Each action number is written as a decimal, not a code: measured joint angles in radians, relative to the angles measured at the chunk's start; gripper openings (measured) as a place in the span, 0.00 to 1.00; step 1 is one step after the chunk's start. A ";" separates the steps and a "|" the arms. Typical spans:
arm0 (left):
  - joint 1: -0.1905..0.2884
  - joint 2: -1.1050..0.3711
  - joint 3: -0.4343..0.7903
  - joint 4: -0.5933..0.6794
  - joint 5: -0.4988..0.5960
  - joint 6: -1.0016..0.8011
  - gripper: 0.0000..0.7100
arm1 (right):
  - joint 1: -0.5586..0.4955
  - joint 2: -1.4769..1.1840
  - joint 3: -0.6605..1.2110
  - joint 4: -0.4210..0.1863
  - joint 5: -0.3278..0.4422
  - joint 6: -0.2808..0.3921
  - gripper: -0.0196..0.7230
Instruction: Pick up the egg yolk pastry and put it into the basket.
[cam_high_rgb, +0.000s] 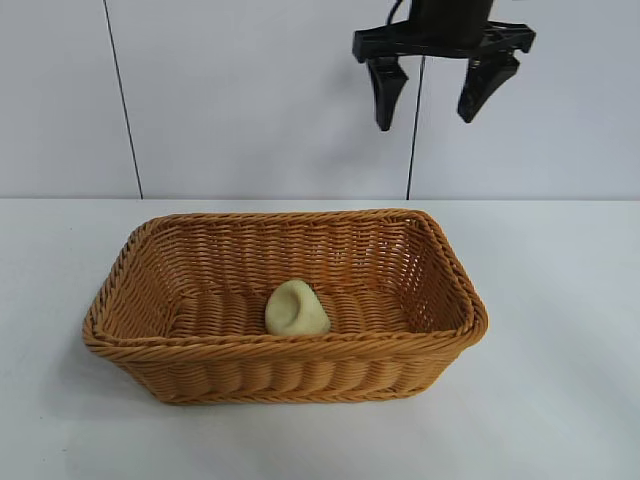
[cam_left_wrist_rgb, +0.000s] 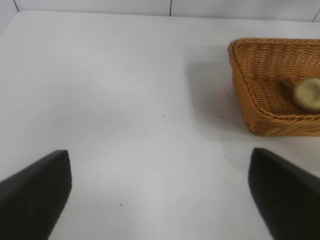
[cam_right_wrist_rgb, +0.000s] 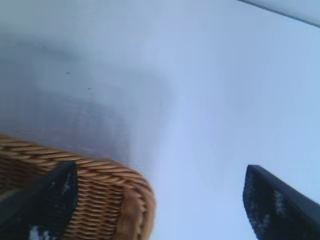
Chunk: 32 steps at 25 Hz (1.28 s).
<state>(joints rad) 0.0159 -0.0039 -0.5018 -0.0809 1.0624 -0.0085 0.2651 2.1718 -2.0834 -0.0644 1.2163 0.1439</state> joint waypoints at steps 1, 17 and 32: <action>0.000 0.000 0.000 0.000 0.000 0.000 0.98 | -0.024 0.000 0.000 0.000 0.000 0.003 0.89; 0.000 0.000 0.000 0.000 0.000 0.000 0.98 | -0.191 -0.009 0.013 0.007 0.000 0.010 0.89; 0.000 0.000 0.000 0.000 0.000 0.000 0.98 | -0.191 -0.676 0.853 0.018 -0.002 -0.013 0.89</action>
<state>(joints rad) 0.0159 -0.0039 -0.5018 -0.0809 1.0624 -0.0085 0.0745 1.4955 -1.2302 -0.0461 1.2146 0.1311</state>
